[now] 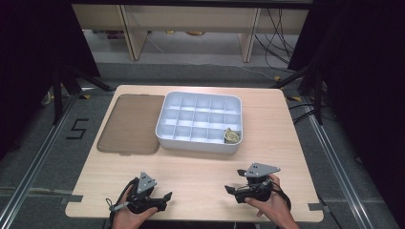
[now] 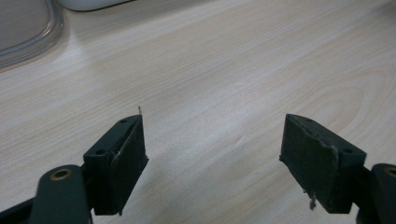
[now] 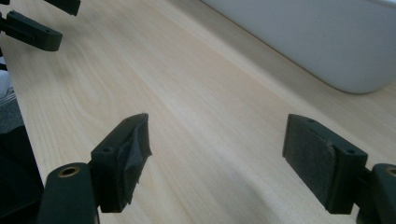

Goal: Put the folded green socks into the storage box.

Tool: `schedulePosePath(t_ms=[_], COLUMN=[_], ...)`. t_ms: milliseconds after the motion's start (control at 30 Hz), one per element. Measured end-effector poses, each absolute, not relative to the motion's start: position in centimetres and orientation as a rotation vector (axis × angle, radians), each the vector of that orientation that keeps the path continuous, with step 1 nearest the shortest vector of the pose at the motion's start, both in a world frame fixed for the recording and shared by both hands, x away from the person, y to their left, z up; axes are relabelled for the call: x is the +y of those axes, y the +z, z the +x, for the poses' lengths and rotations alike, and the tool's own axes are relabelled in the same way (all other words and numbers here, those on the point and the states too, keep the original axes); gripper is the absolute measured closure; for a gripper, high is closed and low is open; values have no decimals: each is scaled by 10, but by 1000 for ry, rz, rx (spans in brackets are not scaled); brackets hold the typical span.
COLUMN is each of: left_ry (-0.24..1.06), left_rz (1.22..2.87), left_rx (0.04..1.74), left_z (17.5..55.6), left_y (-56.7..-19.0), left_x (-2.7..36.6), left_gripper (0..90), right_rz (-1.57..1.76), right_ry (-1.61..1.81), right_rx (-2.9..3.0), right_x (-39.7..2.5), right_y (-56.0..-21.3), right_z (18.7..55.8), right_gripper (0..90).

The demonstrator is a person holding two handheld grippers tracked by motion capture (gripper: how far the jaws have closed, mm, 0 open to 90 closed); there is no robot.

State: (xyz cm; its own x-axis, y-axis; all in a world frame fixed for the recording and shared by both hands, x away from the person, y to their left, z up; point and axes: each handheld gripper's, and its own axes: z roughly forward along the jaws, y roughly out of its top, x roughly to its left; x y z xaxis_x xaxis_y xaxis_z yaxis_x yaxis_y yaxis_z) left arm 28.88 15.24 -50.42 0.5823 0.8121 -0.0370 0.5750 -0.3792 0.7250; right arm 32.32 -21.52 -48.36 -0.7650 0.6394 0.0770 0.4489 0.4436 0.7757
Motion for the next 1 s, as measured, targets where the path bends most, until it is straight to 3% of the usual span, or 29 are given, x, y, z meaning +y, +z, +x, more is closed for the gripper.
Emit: schedulePosePath(t_ms=[367,1000], left_ry=[412,407], left_rz=[2107,2109], left_rx=[1091,1085], left_z=[287,286], left_y=[-504,-505], left_x=[149,146], left_gripper=[215,215], right_rz=[955,939], right_ry=[1195,1159], right_rx=[2517,2526], right_x=[-219,-221], right_y=[-494,-500], right_z=[312,298], right_gripper=[170,168])
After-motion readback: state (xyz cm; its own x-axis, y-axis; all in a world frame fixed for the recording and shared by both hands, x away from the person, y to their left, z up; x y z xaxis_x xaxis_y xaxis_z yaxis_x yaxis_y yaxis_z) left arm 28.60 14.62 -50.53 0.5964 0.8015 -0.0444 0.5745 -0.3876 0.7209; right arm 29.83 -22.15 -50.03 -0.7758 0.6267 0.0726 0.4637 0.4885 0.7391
